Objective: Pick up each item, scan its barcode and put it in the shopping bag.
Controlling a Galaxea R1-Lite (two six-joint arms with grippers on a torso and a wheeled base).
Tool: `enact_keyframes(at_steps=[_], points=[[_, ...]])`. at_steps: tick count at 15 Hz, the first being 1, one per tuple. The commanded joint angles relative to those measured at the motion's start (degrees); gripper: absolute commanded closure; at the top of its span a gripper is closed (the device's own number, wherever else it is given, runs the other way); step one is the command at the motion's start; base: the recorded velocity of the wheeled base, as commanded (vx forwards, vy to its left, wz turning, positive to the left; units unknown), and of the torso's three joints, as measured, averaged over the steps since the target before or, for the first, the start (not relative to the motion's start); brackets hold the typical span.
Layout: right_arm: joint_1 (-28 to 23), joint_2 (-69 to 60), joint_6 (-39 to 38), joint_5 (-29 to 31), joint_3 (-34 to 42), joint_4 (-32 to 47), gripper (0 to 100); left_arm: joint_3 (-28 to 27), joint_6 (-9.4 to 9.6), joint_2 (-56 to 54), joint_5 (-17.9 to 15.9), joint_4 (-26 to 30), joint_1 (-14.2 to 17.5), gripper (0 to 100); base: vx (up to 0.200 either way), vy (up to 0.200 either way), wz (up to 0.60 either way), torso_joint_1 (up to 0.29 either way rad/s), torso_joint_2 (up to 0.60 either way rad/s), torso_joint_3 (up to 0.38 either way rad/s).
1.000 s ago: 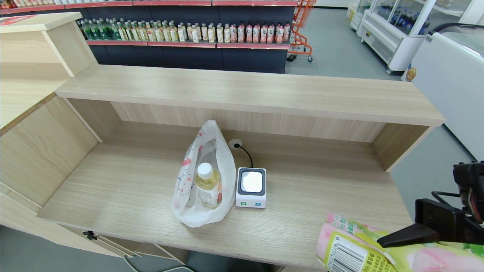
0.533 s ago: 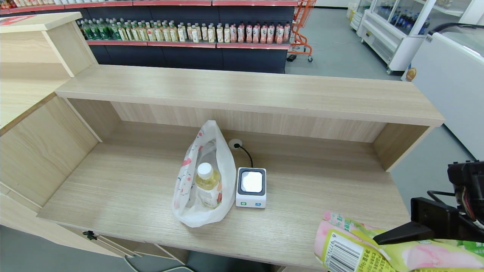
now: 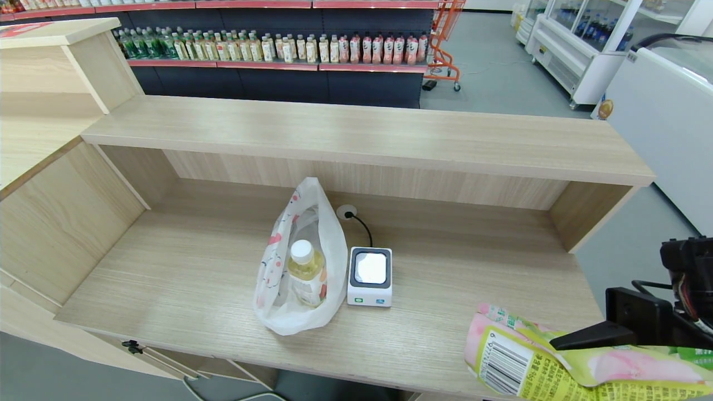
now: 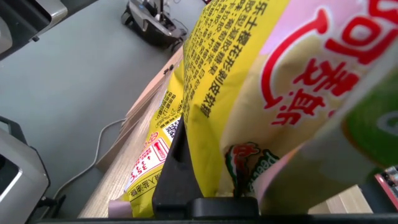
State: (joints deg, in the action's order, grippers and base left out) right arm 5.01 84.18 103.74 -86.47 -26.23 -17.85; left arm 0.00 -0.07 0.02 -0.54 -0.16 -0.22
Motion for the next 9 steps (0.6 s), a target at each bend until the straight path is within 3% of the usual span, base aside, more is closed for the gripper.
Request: enact_keyframes(at_steps=[1, 9], points=[[-0.44, 0.11, 0.06, -0.10, -0.05, 0.01, 100, 0.00, -0.01, -0.02, 0.01, -0.02, 0.04, 0, 0.000, 0.000, 0.00, 0.000, 0.00, 0.000], [-0.44, 0.29, 0.06, -0.10, -0.05, 0.01, 100, 0.00, -0.01, -0.02, 0.01, -0.02, 0.04, 0, 0.000, 0.000, 0.00, 0.000, 0.00, 0.000]])
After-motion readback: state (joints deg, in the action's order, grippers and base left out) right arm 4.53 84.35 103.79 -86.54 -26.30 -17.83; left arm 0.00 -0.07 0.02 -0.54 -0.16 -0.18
